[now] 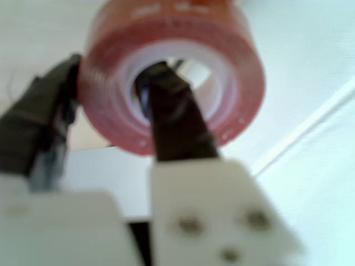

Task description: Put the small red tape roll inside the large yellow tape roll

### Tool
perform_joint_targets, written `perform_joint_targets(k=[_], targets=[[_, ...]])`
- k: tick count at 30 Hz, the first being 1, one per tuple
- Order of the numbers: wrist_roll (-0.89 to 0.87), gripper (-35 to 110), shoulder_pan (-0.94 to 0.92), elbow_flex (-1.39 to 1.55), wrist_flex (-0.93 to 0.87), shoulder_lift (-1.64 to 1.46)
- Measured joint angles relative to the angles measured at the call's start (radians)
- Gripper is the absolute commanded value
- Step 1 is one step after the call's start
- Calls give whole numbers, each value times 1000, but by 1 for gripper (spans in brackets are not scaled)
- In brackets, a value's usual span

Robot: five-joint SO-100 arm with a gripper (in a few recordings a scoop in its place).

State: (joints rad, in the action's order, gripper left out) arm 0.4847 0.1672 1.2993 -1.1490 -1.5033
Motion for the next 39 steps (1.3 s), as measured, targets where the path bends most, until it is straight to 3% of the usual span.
perform_joint_targets(k=[5,11,18,36,39], targets=[[0,0,38,-265,-40,210],[0,0,55,-773,-259,632],[0,0,74,-1220,-252,885],[0,0,72,-1285,-52,1114],[0,7,72,-1298,-18,1147]])
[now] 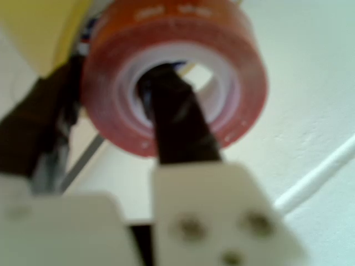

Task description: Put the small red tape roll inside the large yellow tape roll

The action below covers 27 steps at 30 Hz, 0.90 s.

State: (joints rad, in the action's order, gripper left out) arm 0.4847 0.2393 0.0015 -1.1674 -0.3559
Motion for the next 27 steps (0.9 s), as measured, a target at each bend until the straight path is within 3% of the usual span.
perform_joint_targets(k=[13,17,27], targets=[[0,15,0,-52,-31,23],[0,0,0,-86,-103,25],[0,0,-77,-144,-548,-118]])
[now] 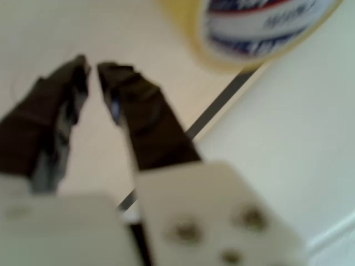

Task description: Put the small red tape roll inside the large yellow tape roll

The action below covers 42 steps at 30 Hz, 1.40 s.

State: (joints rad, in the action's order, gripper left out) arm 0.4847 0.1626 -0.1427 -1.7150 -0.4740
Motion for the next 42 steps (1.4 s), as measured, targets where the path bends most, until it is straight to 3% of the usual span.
perform_joint_targets(k=[5,14,26,42], targets=[[-3,0,5,137,-77,-244],[-87,0,-32,827,-63,-904],[-314,0,-55,2186,635,-1967],[-469,0,-69,3019,699,-2832]])
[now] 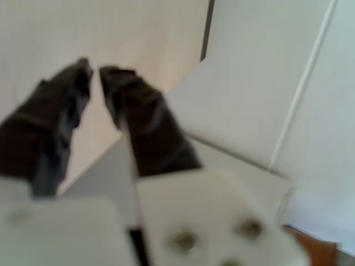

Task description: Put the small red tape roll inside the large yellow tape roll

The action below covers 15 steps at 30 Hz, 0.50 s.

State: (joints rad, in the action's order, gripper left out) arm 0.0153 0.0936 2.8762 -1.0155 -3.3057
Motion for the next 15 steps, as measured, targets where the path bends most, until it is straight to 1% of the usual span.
perform_joint_targets(k=[6,10,15], targets=[[0,0,0,133,0,-12],[0,0,2,206,-44,-20],[2,0,-20,222,-64,-37]])
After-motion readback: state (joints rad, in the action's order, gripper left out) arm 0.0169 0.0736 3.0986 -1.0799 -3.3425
